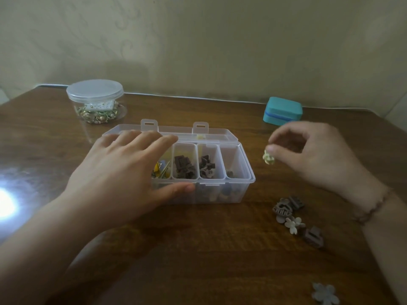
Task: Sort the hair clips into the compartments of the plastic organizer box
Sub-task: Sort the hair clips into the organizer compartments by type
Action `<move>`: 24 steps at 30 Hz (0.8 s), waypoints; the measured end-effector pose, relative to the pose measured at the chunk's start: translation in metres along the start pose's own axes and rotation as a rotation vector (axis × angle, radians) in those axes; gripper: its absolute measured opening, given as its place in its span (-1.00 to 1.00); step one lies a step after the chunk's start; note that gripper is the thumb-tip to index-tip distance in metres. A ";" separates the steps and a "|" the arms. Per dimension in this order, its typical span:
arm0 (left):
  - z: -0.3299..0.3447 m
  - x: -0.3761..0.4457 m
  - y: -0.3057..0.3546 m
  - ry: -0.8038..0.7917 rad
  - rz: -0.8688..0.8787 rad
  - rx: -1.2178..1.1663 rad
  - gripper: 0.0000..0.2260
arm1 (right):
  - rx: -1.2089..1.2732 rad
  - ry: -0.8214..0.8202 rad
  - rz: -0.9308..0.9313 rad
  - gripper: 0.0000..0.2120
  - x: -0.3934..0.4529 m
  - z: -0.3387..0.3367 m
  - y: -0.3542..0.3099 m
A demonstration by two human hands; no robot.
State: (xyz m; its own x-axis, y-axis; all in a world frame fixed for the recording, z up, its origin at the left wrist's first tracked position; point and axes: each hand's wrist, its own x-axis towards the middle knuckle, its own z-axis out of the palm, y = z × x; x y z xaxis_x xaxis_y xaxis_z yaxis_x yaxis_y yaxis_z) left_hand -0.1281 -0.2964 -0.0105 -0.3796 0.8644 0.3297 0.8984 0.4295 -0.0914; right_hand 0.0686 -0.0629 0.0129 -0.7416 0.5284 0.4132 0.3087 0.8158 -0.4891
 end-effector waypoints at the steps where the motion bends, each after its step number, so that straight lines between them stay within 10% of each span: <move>1: 0.000 0.000 0.000 0.002 0.003 0.001 -0.16 | 0.119 0.085 -0.047 -0.90 -0.002 0.002 -0.005; 9: 0.001 0.001 0.000 0.005 0.010 0.002 -0.15 | 0.142 -0.126 -0.136 -0.84 -0.003 0.002 -0.006; 16: 0.000 0.000 0.000 0.007 0.008 -0.002 -0.16 | -0.085 -0.968 0.064 -0.61 0.001 -0.034 0.027; 24: -0.002 0.000 0.001 -0.026 -0.012 -0.005 -0.12 | -0.074 -0.572 -0.061 -0.71 0.005 -0.028 0.026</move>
State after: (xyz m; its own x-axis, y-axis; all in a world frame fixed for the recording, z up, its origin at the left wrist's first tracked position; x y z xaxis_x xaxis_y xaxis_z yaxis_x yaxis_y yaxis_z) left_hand -0.1263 -0.2967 -0.0085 -0.3960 0.8658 0.3059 0.8949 0.4386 -0.0827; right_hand 0.0896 -0.0328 0.0236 -0.9570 0.2854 -0.0517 0.2806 0.8658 -0.4143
